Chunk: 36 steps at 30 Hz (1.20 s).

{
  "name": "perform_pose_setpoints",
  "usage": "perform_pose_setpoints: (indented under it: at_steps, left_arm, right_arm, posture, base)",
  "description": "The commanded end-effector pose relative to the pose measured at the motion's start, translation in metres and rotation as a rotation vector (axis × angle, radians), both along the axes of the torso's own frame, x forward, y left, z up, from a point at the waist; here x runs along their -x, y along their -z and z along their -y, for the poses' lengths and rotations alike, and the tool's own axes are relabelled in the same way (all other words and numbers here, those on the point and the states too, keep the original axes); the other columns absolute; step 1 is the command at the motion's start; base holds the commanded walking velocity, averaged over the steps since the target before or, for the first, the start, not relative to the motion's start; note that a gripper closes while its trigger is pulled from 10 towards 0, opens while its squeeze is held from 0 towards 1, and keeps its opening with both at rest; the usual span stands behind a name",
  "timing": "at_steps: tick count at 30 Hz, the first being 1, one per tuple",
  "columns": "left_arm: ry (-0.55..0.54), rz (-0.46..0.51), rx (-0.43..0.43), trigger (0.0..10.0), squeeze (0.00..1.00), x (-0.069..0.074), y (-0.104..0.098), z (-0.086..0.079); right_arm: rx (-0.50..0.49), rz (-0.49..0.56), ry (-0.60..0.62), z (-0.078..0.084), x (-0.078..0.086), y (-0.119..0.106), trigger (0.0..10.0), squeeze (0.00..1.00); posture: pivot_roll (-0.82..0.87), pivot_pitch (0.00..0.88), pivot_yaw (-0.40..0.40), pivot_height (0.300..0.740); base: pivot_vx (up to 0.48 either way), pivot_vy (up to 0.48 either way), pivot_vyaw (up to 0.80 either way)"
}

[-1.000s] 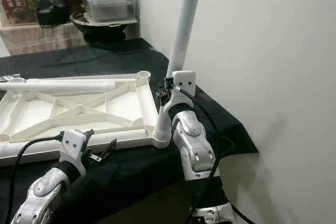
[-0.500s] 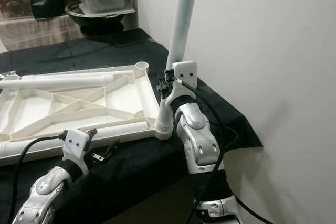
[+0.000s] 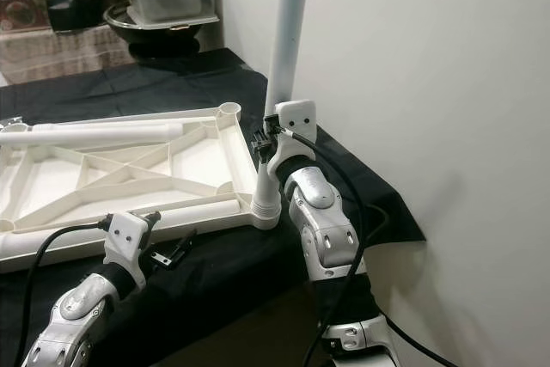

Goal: Building children table

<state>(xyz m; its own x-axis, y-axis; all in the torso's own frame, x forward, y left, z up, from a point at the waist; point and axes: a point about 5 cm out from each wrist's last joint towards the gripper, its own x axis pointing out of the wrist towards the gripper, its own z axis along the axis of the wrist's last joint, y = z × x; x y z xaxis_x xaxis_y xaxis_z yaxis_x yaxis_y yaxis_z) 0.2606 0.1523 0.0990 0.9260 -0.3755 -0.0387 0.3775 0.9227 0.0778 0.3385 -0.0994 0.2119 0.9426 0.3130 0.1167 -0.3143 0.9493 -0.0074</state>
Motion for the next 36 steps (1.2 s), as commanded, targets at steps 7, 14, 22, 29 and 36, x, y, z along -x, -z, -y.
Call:
perform_pose_setpoints:
  at_steps: [7, 14, 22, 29, 36]
  left_arm:
    - [-0.004, 0.005, 0.017, 10.0, 0.0, 0.001, 0.001, 0.003]
    - [-0.008, 0.005, 0.034, 10.0, 0.0, 0.004, 0.001, 0.005]
    - [-0.008, -0.004, 0.036, 10.0, 0.0, 0.007, 0.004, 0.007]
    - [-0.008, -0.006, 0.033, 10.0, 0.0, 0.007, 0.005, 0.007]
    - [-0.01, 0.005, 0.031, 10.0, 0.0, 0.003, 0.002, 0.005]
  right_arm:
    - [0.053, -0.217, 0.007, 0.003, -0.005, 0.045, 10.0, 0.0]
    - [0.064, -0.219, 0.008, 0.006, -0.013, 0.04, 10.0, 0.0]
    - [0.066, -0.21, -0.003, 0.004, -0.018, 0.029, 10.0, 0.0]
    - [0.058, -0.22, -0.018, -0.003, -0.015, 0.033, 10.0, 0.0]
    - [0.033, -0.231, -0.018, -0.004, -0.011, 0.038, 10.0, 0.0]
  posture:
    - [-0.01, 0.0, -0.076, 0.74]
    - [-0.01, 0.0, -0.089, 0.74]
    - [-0.01, 0.0, -0.096, 0.74]
    - [-0.01, 0.0, -0.09, 0.74]
    - [-0.02, 0.0, -0.081, 0.74]
  base:
    - [0.0, 0.0, 0.0]
    - [0.0, 0.0, 0.0]
    - [0.0, 0.0, 0.0]
    - [0.0, 0.0, 0.0]
    - [0.0, 0.0, 0.0]
